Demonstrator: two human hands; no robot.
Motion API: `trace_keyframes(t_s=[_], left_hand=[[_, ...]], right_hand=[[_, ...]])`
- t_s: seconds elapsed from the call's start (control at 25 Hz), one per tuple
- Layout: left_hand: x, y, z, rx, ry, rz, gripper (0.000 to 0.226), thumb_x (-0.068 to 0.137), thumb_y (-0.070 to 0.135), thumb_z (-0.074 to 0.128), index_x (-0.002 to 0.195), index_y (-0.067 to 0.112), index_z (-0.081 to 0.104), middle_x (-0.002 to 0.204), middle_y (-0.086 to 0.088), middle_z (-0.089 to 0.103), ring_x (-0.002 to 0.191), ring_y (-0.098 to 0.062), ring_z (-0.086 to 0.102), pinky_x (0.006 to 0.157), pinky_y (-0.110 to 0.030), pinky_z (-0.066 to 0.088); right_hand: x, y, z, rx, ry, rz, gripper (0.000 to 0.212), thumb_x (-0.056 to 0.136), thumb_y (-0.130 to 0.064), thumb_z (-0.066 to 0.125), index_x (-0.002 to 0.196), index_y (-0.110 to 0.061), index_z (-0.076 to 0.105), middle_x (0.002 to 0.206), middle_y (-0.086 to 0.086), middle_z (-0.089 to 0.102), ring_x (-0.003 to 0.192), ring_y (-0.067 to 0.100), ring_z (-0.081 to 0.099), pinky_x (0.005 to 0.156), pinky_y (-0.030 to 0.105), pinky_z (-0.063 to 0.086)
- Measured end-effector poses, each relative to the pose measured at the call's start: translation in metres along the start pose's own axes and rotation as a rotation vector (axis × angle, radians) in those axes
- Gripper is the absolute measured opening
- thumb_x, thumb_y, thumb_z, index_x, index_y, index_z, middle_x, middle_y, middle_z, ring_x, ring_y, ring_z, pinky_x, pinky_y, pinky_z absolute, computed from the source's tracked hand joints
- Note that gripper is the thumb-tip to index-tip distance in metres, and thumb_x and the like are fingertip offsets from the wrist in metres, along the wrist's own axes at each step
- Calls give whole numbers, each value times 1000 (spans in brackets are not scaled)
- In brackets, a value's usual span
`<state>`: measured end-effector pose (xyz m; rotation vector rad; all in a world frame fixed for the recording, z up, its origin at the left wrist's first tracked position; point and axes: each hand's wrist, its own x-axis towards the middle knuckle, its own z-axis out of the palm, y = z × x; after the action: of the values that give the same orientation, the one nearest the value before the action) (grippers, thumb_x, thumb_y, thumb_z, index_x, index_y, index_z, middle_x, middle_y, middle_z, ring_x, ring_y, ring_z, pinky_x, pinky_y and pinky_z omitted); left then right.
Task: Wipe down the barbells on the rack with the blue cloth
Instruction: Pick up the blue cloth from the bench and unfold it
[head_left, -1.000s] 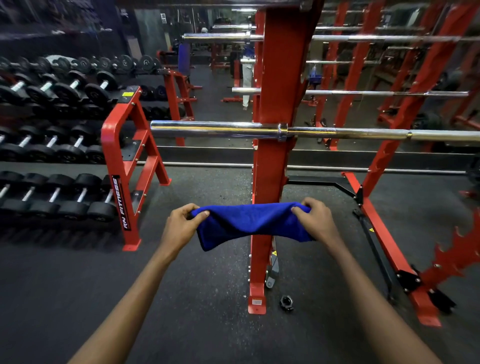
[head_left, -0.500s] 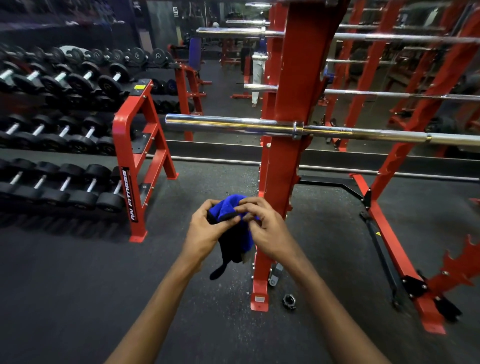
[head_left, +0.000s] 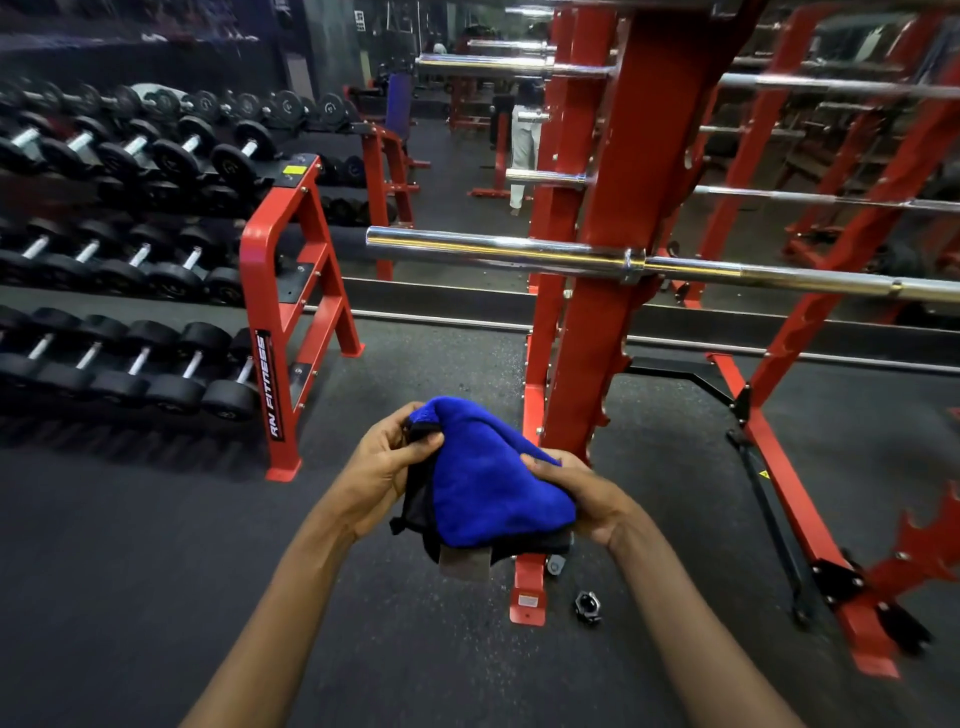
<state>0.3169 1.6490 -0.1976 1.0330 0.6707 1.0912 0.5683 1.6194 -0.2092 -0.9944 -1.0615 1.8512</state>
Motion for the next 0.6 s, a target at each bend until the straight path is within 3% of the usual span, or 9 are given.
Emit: trace_keyframes(t_s=[0.12, 0.24, 0.32, 0.44, 0.48, 0.6], left_hand=[[3, -9, -12, 258, 178, 30, 15, 91, -1, 68, 104, 6, 64, 93, -4, 71, 92, -17, 63, 75, -20, 54], [9, -20, -15, 329, 291, 27, 15, 93, -1, 66, 97, 13, 66, 86, 1, 73, 85, -14, 63, 74, -31, 54], [15, -25, -13, 335, 343, 75, 17, 92, 0, 68, 97, 16, 68, 89, -2, 73, 85, -13, 64, 78, -40, 52], [20, -18, -14, 315, 261, 130, 19, 91, -8, 65, 102, 7, 67, 92, -5, 74, 87, -12, 67, 79, -28, 53], [23, -12, -15, 319, 203, 123, 20, 91, -10, 64, 104, 5, 67, 93, -4, 75, 89, -11, 68, 78, -24, 53], [41, 4, -23, 335, 97, 123, 29, 93, -11, 60, 114, 7, 67, 106, -2, 76, 101, -11, 69, 85, -24, 54]], right_hand=[[22, -4, 2, -334, 297, -174, 14, 88, -18, 78, 97, -13, 69, 91, 1, 71, 81, 11, 62, 72, 23, 50], [39, -4, 15, -826, 719, -374, 15, 89, -24, 77, 86, -24, 63, 89, -7, 67, 83, 7, 61, 78, 28, 46], [42, 0, 41, -834, 697, -414, 22, 87, -33, 79, 95, -26, 61, 97, -11, 62, 91, -2, 58, 80, 21, 42], [46, 11, 66, -766, 452, -274, 56, 76, -39, 89, 118, -30, 53, 113, -22, 61, 106, -11, 57, 90, 14, 44], [49, 15, 67, -734, 438, -279, 55, 76, -34, 89, 118, -32, 54, 109, -20, 66, 103, -7, 62, 90, 19, 47], [61, 3, 57, -665, 609, -379, 36, 81, -17, 84, 105, -33, 63, 97, -15, 73, 91, 6, 69, 85, 41, 56]])
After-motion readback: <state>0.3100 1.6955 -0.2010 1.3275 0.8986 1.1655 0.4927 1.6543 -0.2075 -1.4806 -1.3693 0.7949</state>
